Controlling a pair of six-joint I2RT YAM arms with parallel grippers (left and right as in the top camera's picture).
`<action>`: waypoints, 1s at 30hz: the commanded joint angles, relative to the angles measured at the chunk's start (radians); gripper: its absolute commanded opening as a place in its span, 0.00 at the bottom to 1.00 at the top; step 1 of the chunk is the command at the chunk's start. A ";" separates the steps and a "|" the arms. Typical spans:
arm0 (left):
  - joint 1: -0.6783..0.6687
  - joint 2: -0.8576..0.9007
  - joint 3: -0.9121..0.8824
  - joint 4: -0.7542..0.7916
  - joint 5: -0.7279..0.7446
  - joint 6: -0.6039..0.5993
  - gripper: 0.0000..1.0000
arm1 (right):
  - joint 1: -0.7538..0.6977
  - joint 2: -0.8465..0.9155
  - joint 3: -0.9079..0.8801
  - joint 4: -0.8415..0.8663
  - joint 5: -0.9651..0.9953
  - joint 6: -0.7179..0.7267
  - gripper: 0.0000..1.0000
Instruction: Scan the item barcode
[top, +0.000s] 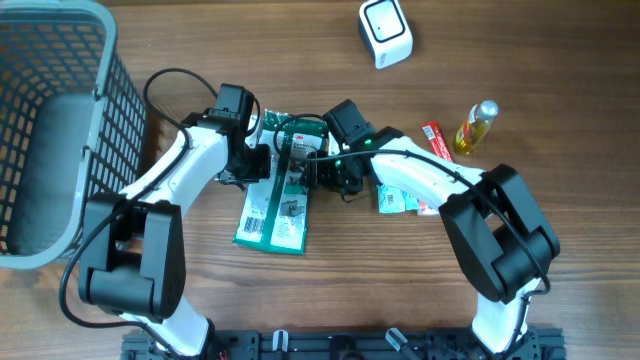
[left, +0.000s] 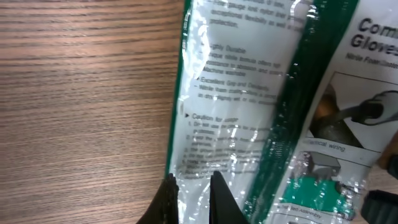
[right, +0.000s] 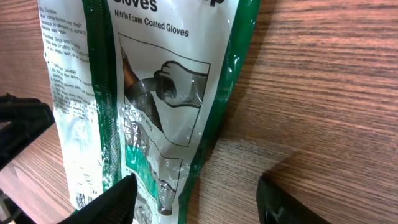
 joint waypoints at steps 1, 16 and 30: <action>0.006 0.016 -0.010 0.003 -0.029 0.016 0.05 | -0.001 0.031 -0.011 0.001 0.006 0.009 0.62; 0.006 0.100 -0.120 0.113 -0.028 0.014 0.06 | -0.002 0.031 -0.011 0.002 0.006 0.010 0.61; 0.001 0.102 -0.139 0.137 0.107 0.013 0.06 | -0.036 0.031 -0.011 -0.003 -0.017 -0.015 0.61</action>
